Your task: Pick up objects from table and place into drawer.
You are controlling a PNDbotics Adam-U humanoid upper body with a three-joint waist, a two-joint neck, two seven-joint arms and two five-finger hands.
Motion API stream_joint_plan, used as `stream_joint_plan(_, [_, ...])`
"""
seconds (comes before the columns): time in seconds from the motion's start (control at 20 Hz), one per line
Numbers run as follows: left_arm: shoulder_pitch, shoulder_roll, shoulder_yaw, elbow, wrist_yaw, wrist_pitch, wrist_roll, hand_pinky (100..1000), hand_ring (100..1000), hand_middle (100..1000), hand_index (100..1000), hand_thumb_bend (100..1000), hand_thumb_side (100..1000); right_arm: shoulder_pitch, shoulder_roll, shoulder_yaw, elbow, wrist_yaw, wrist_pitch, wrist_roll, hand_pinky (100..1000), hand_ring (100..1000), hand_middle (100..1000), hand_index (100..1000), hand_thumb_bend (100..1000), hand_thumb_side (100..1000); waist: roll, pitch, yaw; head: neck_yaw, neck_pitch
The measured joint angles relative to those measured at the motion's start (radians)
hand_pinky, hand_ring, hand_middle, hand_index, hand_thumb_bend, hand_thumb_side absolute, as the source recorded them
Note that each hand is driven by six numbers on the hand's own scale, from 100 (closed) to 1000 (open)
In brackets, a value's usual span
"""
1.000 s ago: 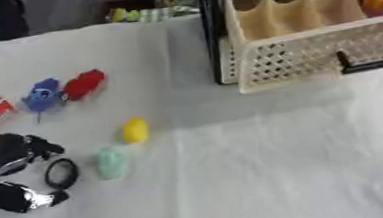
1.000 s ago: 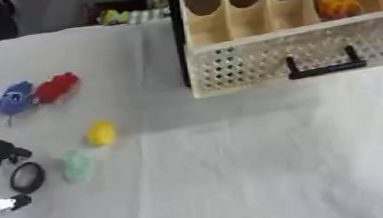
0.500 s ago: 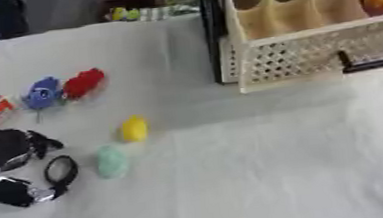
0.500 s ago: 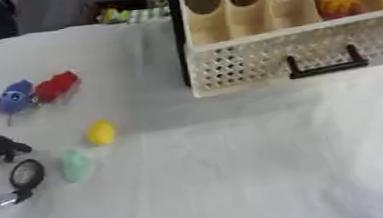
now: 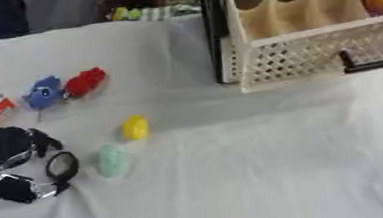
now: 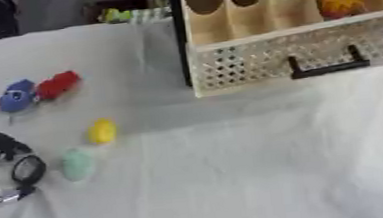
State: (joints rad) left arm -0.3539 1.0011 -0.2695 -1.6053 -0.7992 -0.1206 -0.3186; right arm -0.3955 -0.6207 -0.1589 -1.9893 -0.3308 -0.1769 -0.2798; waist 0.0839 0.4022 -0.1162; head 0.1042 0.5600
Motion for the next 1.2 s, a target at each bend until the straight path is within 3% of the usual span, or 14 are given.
stream_joint_plan(0.1, [0.000, 0.000, -0.003, -0.004, 0.000, -0.003, 0.010, 302, 479, 537, 757, 431, 667, 0.000, 0.000, 0.000, 0.000, 0.000, 0.002, -0.001, 575, 544, 324, 686, 100, 970, 0.000, 0.000, 0.000, 0.000, 0.000])
stream_joint_plan(0.3, [0.000, 0.000, -0.006, -0.007, 0.000, -0.004, 0.030, 316, 502, 581, 836, 442, 689, 0.000, 0.001, 0.000, 0.000, 0.000, 0.008, 0.003, 576, 544, 324, 685, 100, 972, 0.000, 0.000, 0.001, 0.000, 0.000])
stream_joint_plan(0.8, [-0.001, -0.001, -0.012, -0.018, 0.022, -0.011, 0.034, 296, 486, 562, 824, 368, 674, 0.000, 0.010, -0.001, 0.000, 0.000, 0.023, 0.002, 574, 542, 321, 683, 100, 968, 0.000, 0.001, 0.001, 0.001, -0.004])
stream_joint_plan(1.2, [-0.007, -0.008, -0.011, -0.016, 0.063, 0.003, -0.004, 284, 484, 547, 803, 193, 592, 0.001, 0.016, -0.001, 0.000, 0.002, 0.032, 0.002, 572, 542, 320, 683, 100, 960, 0.000, 0.006, 0.001, 0.003, -0.008])
